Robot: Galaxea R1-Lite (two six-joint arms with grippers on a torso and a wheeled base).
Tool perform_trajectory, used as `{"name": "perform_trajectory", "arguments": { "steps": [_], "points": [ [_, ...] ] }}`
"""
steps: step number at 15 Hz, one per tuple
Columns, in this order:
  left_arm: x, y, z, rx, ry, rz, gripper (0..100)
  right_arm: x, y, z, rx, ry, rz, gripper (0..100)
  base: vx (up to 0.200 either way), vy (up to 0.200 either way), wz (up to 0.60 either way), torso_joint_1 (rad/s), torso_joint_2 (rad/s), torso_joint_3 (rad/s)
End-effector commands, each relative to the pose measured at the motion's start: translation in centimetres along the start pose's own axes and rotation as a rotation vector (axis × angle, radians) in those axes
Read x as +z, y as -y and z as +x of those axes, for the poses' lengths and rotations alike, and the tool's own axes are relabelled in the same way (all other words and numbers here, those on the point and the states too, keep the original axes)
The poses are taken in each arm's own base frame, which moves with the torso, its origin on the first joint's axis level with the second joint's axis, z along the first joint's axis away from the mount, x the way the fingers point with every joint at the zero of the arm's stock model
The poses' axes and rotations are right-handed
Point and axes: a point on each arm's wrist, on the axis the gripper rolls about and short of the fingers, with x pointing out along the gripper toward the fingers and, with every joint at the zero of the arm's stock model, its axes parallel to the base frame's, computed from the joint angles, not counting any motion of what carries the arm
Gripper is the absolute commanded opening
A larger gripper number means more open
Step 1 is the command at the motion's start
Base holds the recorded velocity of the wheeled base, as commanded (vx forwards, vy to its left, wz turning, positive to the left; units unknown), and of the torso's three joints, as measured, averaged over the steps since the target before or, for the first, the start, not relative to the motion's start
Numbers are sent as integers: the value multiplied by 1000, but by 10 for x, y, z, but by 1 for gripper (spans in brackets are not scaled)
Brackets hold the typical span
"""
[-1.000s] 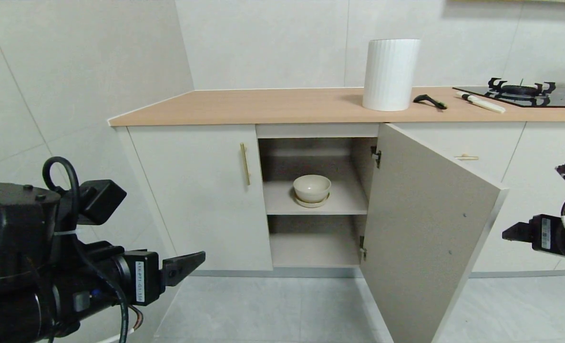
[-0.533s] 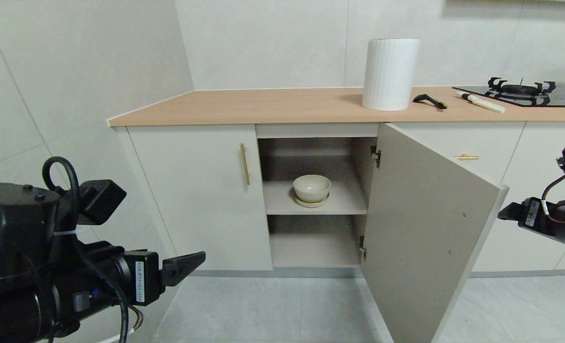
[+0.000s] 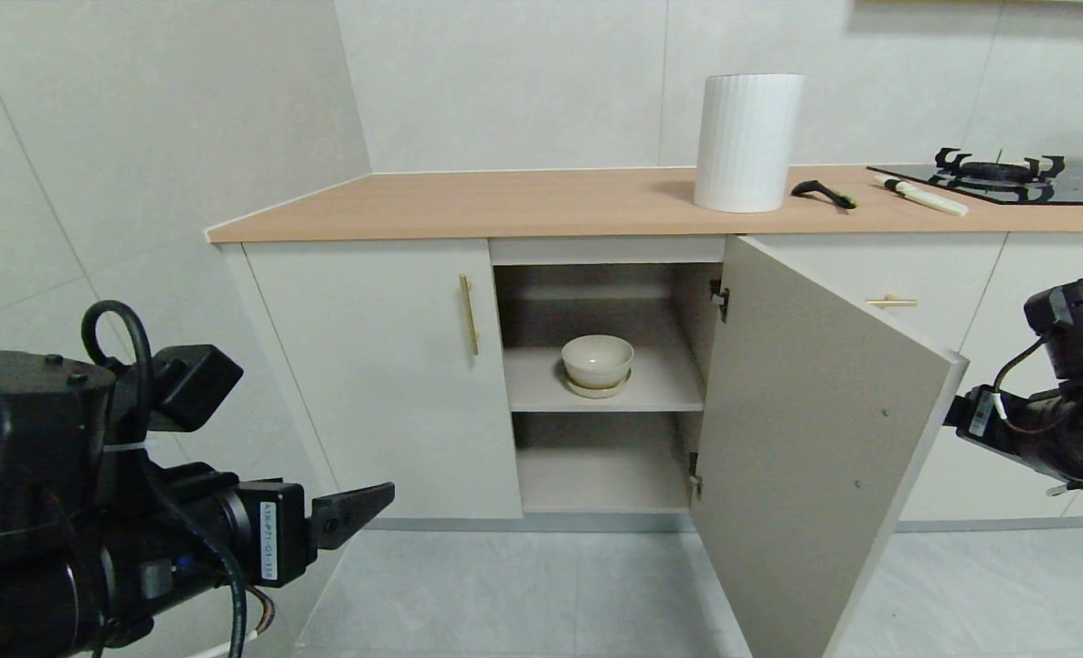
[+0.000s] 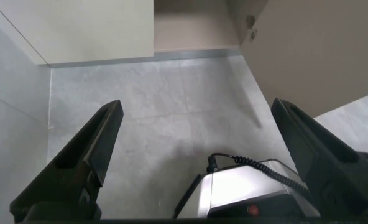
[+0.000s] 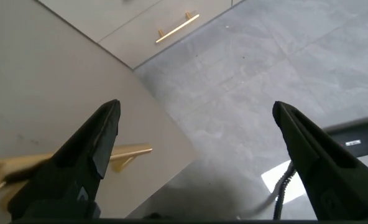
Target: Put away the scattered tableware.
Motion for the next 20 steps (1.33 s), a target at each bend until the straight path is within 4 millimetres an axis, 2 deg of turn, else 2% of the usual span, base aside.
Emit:
{"name": "perform_trajectory", "arguments": {
  "steps": [1,4,8,9,10,12,16,20],
  "points": [
    [0,0,0,0,-1,0,100,-8,-11,-1,35,-18,-10,100,0,0,0,0,0,0],
    [0,0,-1,0,3,-1,100,-22,-33,-9,103,-40,-51,100,0,0,0,0,0,0],
    [1,0,-1,-1,7,-2,100,-55,-89,-21,264,-95,-212,100,0,0,0,0,0,0],
    [1,0,-1,0,5,-1,100,-58,-97,-20,278,-101,-233,100,0,0,0,0,0,0],
    [1,0,0,0,5,-1,100,-66,-116,-11,315,-129,-299,100,0,0,0,0,0,0],
    [1,0,0,1,5,-1,100,-69,-134,5,341,-153,-333,100,0,0,0,0,0,0],
    [1,0,0,2,4,-1,100,-74,-154,28,349,-167,-342,100,0,0,0,0,0,0],
    [0,0,3,4,-8,1,100,-68,-160,40,386,-101,-282,100,0,0,0,0,0,0]
  ]
}}
